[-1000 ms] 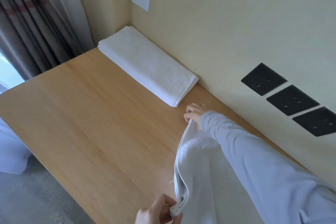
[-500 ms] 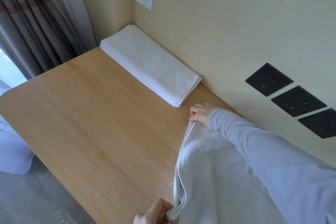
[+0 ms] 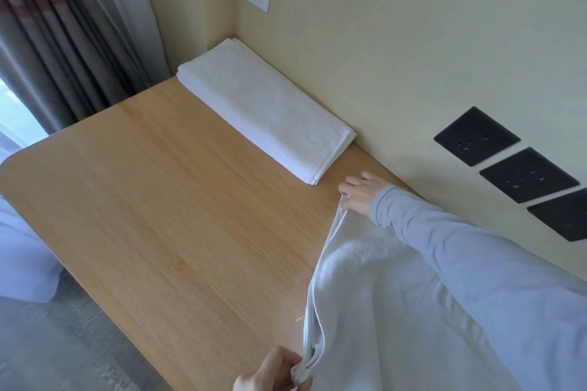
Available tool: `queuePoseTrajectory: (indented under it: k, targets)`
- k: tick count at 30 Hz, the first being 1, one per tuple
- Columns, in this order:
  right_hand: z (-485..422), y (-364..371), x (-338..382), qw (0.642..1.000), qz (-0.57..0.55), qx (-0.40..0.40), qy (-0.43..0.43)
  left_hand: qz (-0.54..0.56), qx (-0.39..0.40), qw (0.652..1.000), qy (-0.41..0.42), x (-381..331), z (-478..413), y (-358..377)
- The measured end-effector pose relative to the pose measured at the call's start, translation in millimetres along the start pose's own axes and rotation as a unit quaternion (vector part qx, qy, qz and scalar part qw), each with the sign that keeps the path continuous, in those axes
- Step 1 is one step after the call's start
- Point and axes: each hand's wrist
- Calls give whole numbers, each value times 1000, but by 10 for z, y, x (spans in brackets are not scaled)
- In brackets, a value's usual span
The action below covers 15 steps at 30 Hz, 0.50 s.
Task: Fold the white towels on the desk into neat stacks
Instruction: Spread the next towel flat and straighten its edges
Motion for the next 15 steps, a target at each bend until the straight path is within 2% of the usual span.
queuePoseTrajectory:
  k: [3,7,10,12,15]
  targets:
    - [-54,-61,48,998,33,-16,57,14,-7,1000,-27,33,21,-31]
    - [50,-73,-77,988,-3,-52,147,28,7,998,-62,134,39,-114]
    - [268,37,-200,980,-26,-80,180,4,18,998,-66,220,7,-172]
    - [439,127,-265,983,-16,-91,156,-1,22,998,-54,232,-33,-200]
    - [640,293,-309,996,44,-68,37,-10,25,999,-47,290,-47,-249]
Point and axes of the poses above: each hand's wrist, its own z-axis away from the middle knuckle, its own y-axis out of the palm, x = y × z, and after that the axes turned 5 degrees about z, right-handed
